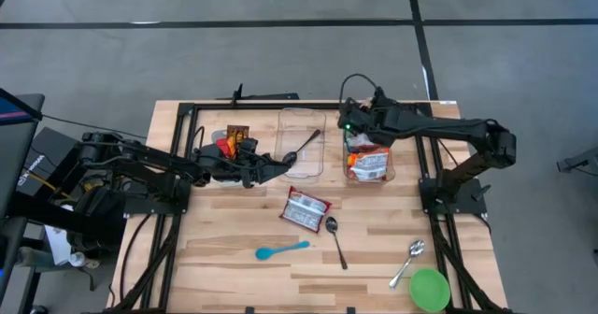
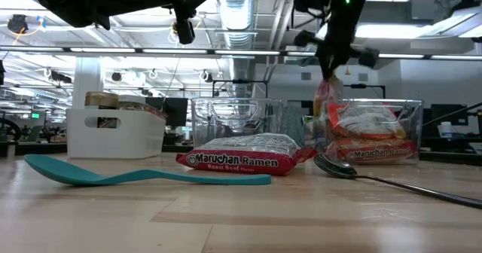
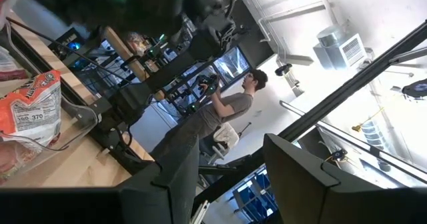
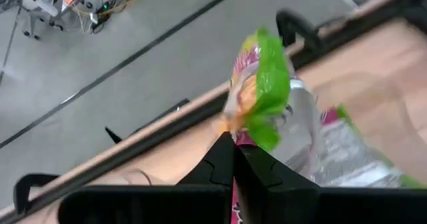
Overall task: Pick & Place Food Item
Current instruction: Put the green noodle pack into the right transparent bin
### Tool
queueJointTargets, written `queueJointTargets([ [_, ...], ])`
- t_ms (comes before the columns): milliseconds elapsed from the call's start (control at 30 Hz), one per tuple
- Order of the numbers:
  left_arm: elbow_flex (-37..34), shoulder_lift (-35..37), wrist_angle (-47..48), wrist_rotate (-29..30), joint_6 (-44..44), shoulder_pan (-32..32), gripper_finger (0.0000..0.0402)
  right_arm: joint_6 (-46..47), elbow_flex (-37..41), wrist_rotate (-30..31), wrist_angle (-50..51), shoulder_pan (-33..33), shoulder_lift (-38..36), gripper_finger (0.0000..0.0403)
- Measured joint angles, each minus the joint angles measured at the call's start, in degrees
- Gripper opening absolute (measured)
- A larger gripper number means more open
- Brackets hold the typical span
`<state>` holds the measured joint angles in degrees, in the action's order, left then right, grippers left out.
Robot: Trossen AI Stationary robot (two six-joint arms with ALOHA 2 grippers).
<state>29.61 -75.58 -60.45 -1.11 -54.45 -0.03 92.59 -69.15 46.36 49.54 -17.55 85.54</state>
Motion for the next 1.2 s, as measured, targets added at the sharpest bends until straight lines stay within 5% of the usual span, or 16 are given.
queueJointTargets([
  [133, 0.0, 0.0, 0.0, 0.0, 0.0, 0.0, 0.0163, 3.3, 4.2, -0.4, -4.1, 1.6, -0.1, 0.0000],
  [633, 0.0, 0.0, 0.0, 0.0, 0.0, 0.0, 0.0163, 6.9, 4.3, -9.3, 13.0, 2.0, -0.2, 0.0000],
  [967, 0.0, 0.0, 0.0, 0.0, 0.0, 0.0, 0.0163, 1.4, 4.3, -14.1, 15.4, 1.5, -0.2, 0.0000],
  [1200, 0.0, 0.0, 0.0, 0.0, 0.0, 0.0, 0.0163, -2.5, 4.3, -17.0, 16.5, 0.1, -0.2, 0.0059],
])
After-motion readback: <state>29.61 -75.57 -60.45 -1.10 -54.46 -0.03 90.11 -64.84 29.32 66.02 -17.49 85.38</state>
